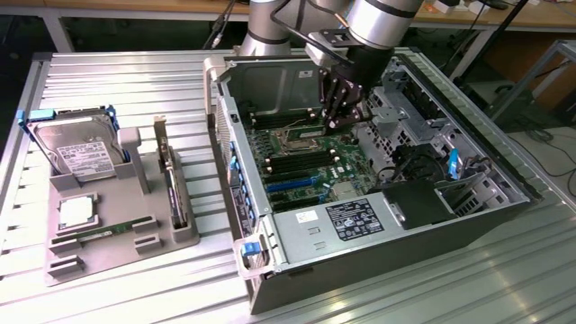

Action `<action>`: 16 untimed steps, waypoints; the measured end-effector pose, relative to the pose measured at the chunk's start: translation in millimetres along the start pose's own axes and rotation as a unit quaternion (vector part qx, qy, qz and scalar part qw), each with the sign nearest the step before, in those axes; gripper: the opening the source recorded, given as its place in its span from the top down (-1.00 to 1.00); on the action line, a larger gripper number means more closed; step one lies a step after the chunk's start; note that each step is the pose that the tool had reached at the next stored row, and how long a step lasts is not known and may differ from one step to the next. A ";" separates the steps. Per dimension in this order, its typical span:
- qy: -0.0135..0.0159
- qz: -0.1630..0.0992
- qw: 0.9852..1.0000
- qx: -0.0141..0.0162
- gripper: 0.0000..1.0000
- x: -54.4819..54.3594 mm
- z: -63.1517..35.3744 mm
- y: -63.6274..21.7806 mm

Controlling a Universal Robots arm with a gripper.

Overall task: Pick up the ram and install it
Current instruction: 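Insert the ram into the slot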

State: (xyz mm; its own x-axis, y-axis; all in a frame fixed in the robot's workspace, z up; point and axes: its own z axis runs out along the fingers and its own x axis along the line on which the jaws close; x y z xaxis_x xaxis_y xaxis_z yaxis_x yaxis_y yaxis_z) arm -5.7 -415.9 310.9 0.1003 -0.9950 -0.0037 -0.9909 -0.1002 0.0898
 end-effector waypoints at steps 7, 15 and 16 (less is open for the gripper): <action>0.003 0.008 0.999 0.034 0.72 -3.7 5.8 7.1; 0.005 0.046 0.998 0.034 0.72 -5.2 27.0 21.5; 0.006 0.040 0.999 0.034 0.72 -5.2 28.3 21.6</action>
State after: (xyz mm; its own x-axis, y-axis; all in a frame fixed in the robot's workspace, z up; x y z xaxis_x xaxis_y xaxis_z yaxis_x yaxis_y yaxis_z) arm -30.2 -413.1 284.7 0.0206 -0.9997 0.0120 -0.9995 -0.0203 0.0225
